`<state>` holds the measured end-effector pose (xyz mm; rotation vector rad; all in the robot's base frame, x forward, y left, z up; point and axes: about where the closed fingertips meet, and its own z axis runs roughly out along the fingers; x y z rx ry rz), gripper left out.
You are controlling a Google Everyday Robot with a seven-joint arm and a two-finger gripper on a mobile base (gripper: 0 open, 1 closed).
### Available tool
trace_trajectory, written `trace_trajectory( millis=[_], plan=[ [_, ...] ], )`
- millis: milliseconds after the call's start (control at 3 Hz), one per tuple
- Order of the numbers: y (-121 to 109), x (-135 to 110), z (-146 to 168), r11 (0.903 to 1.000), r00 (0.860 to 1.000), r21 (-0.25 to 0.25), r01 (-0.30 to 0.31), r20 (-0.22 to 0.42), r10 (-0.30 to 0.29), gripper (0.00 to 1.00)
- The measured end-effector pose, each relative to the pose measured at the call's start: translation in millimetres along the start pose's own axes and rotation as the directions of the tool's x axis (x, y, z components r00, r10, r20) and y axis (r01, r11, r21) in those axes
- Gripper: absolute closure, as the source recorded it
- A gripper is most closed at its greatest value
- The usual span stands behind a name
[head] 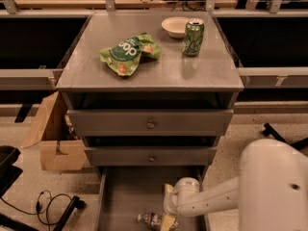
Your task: Place water bottle into bottom drawer
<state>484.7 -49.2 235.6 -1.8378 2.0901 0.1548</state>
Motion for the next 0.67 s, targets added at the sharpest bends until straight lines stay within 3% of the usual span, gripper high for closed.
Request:
trace_trajectory(
  millis=[333,667],
  plan=[
    [15,0,-86,0.9963,0.998,0.066,-0.054,-0.037,0.057,0.0],
    [39,10,-149,0.9957,0.99,0.076,-0.052,-0.125,0.061,0.0]
  ],
)
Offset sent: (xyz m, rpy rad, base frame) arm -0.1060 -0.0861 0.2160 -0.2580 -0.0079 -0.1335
